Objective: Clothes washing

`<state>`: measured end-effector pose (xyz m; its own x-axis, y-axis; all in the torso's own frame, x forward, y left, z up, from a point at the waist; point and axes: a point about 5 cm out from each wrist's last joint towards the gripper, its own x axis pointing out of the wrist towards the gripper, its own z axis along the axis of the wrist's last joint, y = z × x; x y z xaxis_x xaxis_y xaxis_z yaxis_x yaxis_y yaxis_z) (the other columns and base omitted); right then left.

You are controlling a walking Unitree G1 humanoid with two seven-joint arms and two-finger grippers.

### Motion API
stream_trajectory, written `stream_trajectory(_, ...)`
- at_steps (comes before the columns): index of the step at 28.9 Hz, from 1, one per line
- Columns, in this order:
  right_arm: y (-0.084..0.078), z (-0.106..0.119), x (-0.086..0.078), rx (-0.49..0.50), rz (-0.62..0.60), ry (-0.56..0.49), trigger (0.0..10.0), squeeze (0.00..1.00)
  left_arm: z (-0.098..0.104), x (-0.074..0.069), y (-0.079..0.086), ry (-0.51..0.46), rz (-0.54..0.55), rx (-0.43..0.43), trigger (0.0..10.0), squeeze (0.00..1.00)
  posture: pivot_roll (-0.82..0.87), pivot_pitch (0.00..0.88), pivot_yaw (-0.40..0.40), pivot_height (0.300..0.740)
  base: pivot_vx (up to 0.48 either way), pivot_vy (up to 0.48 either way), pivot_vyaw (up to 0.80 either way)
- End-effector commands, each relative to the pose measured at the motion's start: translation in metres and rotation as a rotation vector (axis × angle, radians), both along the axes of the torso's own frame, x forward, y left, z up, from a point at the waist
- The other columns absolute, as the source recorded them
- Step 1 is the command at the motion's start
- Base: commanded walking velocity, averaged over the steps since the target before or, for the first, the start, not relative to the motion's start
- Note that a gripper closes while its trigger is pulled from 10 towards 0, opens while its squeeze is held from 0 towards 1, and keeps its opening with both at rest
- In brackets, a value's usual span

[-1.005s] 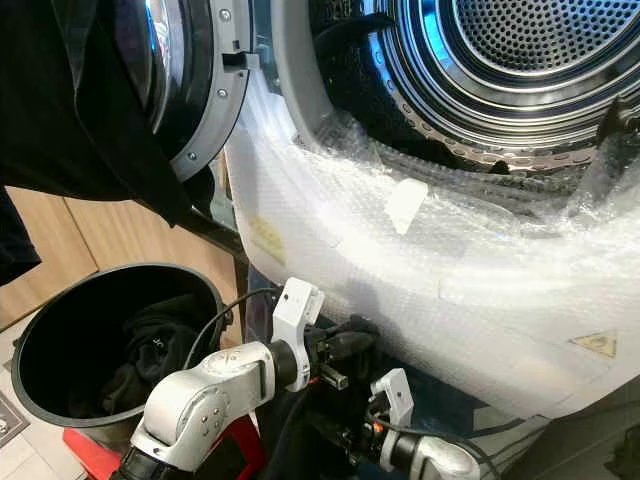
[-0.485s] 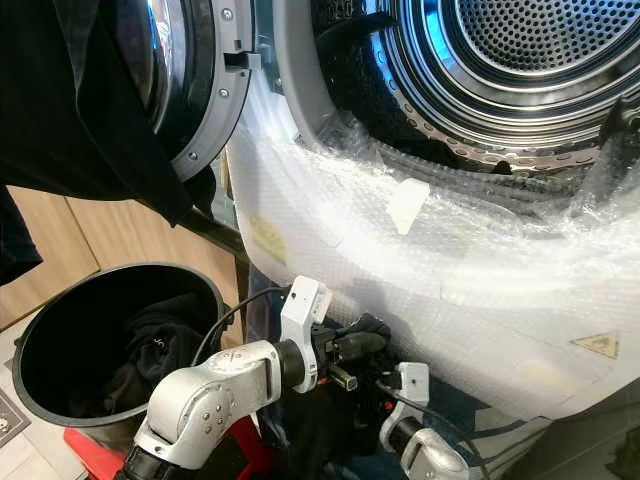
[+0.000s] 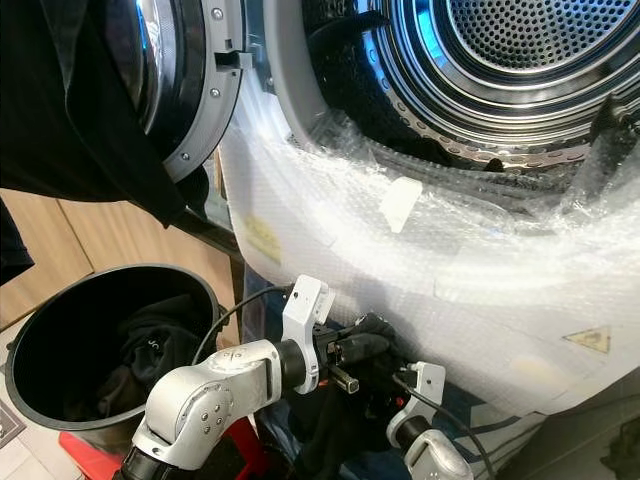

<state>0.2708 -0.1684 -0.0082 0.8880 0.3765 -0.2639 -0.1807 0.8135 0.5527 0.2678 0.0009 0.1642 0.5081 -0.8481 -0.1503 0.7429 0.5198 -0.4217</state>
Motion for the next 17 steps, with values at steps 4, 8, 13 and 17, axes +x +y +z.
stream_trajectory(4,-0.0045,-0.0031,-0.0033,0.032,-0.032,0.014,0.0,0.00,0.0155,-0.0064,-0.0067,-0.043,-0.058,-0.048,0.0,0.00,0.30,0.020,-0.062,0.740,0.000,0.000,0.00)
stream_trajectory(8,-0.0015,-0.0045,-0.0063,0.057,-0.005,0.004,0.0,0.00,0.0151,-0.0073,-0.0067,-0.038,-0.060,-0.047,0.0,0.00,0.30,0.021,-0.062,0.740,0.000,0.000,0.00)
stream_trajectory(13,-0.0007,-0.0015,-0.0050,0.096,-0.009,-0.028,0.0,0.00,0.0143,-0.0085,-0.0068,-0.032,-0.066,-0.042,0.0,0.00,0.30,0.022,-0.062,0.740,0.000,0.000,0.00)
stream_trajectory(17,0.0002,0.0010,-0.0054,0.135,0.028,-0.056,0.0,0.00,0.0141,-0.0100,-0.0075,-0.028,-0.074,-0.038,0.0,0.00,0.30,0.020,-0.060,0.740,0.000,0.000,0.00)
